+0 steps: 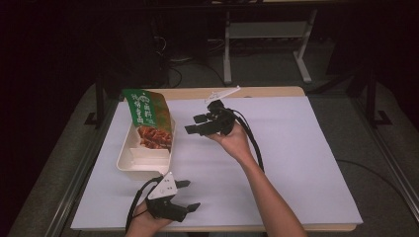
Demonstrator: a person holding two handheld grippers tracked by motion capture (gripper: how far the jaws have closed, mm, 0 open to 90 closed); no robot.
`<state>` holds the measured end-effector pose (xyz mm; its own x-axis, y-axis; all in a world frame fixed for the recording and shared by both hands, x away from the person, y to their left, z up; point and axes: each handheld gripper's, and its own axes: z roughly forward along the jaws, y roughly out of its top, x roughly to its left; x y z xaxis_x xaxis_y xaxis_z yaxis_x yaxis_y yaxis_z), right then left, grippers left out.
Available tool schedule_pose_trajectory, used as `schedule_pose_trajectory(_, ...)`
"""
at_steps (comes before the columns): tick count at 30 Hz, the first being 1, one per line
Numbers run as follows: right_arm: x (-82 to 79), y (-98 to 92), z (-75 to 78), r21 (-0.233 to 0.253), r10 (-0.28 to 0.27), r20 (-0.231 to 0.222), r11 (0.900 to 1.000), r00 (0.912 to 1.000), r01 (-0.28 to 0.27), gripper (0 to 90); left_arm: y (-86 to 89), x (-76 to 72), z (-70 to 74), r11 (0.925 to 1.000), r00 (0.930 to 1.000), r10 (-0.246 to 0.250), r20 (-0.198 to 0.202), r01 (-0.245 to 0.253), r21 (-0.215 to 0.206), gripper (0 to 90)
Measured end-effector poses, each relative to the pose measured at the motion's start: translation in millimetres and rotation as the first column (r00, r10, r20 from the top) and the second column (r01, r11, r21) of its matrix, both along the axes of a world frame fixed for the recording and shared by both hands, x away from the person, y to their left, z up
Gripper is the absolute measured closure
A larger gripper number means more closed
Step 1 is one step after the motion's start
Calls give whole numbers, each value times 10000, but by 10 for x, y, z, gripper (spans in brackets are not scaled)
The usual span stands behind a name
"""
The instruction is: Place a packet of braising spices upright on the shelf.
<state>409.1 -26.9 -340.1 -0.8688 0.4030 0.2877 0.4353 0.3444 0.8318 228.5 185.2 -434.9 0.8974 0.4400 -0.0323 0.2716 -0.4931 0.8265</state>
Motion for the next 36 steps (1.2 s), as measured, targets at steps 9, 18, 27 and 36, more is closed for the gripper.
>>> schedule_pose_trajectory(9, -40, -208, -33, -37, -161, -274, 9999, 9995, 160, 342, -2, 8, -3, 10000, 10000, 77, 8, -77, 9, 223)
schedule_pose_trajectory(18, -127, -412, -58, -139, -270, -312, 9995, 9991, 266, 322, -8, 10, -7, 9999, 10000, 67, -46, -67, 87, 223)
schedule_pose_trajectory(27, -196, -571, -72, -235, -316, -324, 9992, 9990, 309, 314, -2, 21, -10, 9998, 9998, 182, -68, -182, 41, 223)
schedule_pose_trajectory(36, -268, -722, -116, -437, -372, -484, 9984, 9981, 351, 298, -4, 26, -18, 9997, 9997, 222, -130, -222, 53, 223)
